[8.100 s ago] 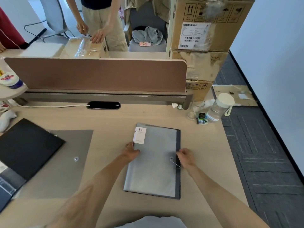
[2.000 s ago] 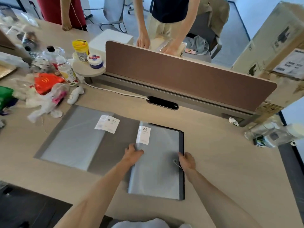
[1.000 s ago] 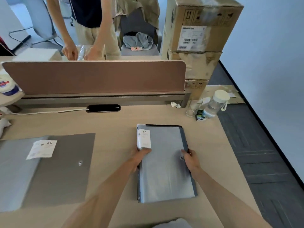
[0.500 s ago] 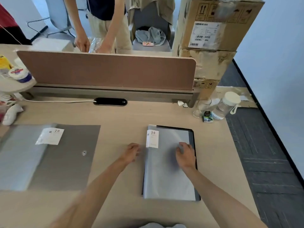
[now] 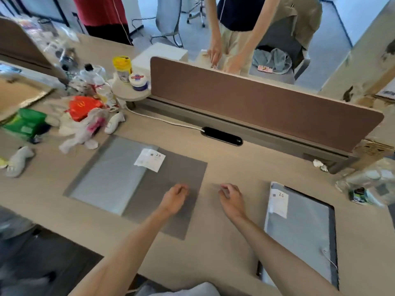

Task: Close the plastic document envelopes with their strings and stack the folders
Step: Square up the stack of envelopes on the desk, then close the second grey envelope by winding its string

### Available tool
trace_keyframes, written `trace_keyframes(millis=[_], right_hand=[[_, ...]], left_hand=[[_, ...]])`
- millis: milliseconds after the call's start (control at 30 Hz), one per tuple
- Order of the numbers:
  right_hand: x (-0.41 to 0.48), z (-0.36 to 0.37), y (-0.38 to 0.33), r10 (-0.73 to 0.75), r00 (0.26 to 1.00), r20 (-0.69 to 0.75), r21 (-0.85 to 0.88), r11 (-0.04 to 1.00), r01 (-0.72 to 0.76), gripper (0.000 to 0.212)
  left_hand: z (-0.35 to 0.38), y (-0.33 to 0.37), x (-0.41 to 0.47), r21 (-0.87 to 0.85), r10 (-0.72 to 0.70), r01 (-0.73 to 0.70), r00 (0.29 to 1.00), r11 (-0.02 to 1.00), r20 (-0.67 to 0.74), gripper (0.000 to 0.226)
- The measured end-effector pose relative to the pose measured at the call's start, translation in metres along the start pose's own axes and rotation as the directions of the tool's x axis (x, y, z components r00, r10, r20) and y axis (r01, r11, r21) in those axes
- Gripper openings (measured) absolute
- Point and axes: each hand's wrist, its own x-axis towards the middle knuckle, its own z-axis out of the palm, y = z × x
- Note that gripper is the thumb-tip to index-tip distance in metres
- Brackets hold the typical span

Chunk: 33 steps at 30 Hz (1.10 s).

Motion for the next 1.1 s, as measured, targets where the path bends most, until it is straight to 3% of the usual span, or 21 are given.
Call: trace_keyframes(millis=[167, 233, 400, 667, 800, 933, 1100], right_hand=[[0.013, 0.086, -0.035, 0.213, 0.975, 0.064, 0.046, 0.975, -0.216, 0.027], [0.022, 0.11, -0.045, 0.28, 0.96, 0.023, 0.046, 0.959, -0.281, 0.033], [0.038, 0.141, -0.066, 0.367, 0.924, -0.112, 0.099, 0.929, -0.357, 0.037], [0.053, 0.134, -0.06, 0.441, 0.882, -0.167, 0.191, 0.892, -0.41, 0.034], [0.052, 0.119, -0.065, 0.524, 0.851, -0.045, 0.381, 0.796, -0.47, 0.011], [0.04, 0.115, -0.066, 0.486, 0.861, 0.149, 0.444, 0.746, -0.497, 0.008], [0.023, 0.114, -0.06, 0.334, 0.894, 0.299, 0.339, 0.839, -0.426, 0.02]], left_hand=[[-0.081, -0.045, 0.018, 0.085, -0.052, 0.059, 0.996, 0.995, -0.078, 0.016], [-0.107, -0.065, 0.027, 0.174, -0.037, 0.054, 0.994, 0.983, -0.102, 0.025], [-0.148, -0.101, 0.036, 0.372, -0.017, 0.049, 0.996, 0.927, -0.089, 0.054], [-0.154, -0.124, 0.042, 0.56, 0.074, -0.06, 0.997, 0.827, -0.002, 0.061], [-0.151, -0.126, 0.038, 0.599, 0.078, -0.062, 0.997, 0.799, -0.001, 0.062], [-0.146, -0.125, 0.031, 0.6, 0.028, -0.048, 0.999, 0.799, 0.042, 0.059], [-0.144, -0.121, 0.014, 0.579, -0.037, 0.01, 0.999, 0.815, 0.034, 0.054]])
